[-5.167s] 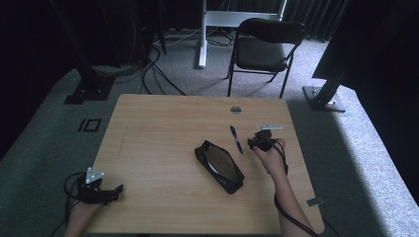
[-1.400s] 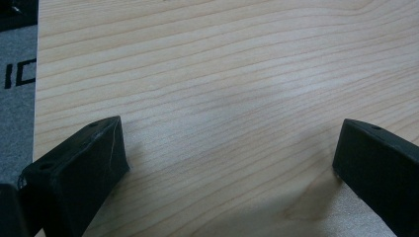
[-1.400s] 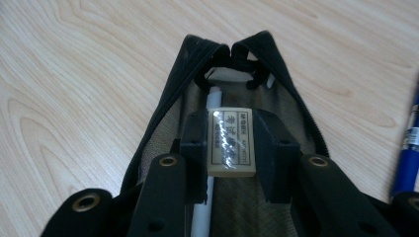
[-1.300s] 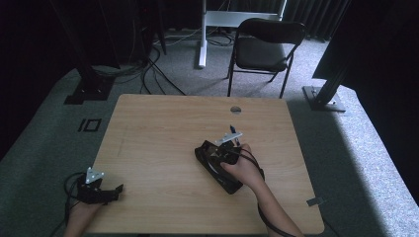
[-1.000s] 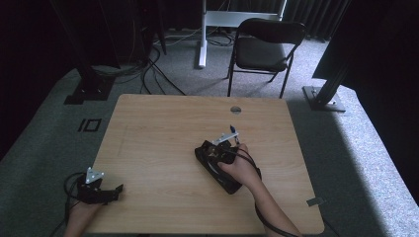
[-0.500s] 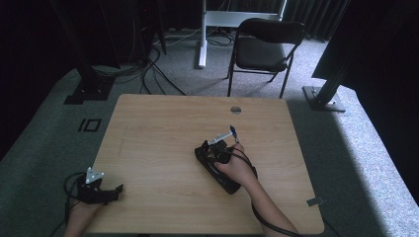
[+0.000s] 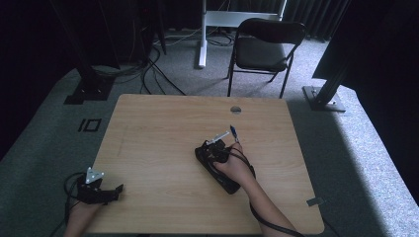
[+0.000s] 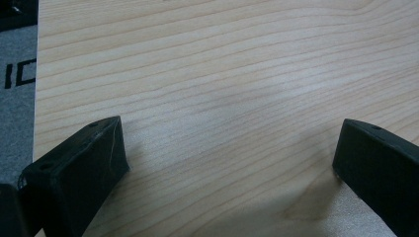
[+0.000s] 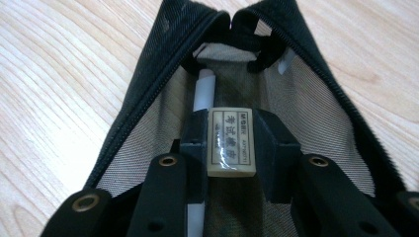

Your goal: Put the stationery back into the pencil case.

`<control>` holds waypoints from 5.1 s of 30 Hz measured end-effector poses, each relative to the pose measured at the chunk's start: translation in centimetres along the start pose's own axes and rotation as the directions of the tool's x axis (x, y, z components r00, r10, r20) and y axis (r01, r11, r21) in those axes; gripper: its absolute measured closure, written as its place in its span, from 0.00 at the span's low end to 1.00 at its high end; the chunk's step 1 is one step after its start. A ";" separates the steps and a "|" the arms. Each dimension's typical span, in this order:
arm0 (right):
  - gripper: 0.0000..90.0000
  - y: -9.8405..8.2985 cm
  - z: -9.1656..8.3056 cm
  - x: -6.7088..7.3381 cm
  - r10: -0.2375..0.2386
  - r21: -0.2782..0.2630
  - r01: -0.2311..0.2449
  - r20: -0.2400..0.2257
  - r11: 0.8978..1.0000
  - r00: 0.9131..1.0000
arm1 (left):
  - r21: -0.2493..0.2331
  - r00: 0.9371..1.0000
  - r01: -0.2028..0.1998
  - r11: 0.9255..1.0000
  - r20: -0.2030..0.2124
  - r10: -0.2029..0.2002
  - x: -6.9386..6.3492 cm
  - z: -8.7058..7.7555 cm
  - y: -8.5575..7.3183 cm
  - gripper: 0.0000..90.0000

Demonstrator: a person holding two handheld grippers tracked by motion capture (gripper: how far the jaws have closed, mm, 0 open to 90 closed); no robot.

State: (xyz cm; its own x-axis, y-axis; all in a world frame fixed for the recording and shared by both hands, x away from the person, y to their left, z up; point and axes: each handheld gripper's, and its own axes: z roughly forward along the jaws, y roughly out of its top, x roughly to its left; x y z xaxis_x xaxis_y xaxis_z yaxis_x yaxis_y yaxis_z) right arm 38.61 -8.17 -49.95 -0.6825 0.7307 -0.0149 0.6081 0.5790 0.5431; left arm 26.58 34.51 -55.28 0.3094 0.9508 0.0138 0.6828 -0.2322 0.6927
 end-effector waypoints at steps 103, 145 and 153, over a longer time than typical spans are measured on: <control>0.68 -2.5 -5.0 -7.4 0.208 -0.327 -0.169 0.087 0.930 0.974 | 0.000 1.000 0.000 1.000 0.000 0.000 0.0 0.0 0.0 0.00; 0.65 -3.4 2.4 -11.2 0.364 -0.280 -0.312 0.154 0.908 0.919 | 0.000 1.000 0.000 1.000 0.000 0.000 0.0 0.0 0.0 0.00; 0.65 -3.0 3.3 -11.5 0.359 -0.251 -0.312 0.173 0.916 0.917 | 0.000 1.000 0.000 1.000 0.000 0.000 0.0 0.0 0.0 0.00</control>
State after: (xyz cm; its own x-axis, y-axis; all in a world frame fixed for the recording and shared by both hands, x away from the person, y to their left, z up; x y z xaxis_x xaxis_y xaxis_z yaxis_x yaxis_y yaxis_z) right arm 45.92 -17.14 -54.19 -0.3370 0.9408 0.0361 0.6683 0.2121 0.7130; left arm 26.58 34.51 -55.28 0.3092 0.9509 0.0138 0.6829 -0.2321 0.6927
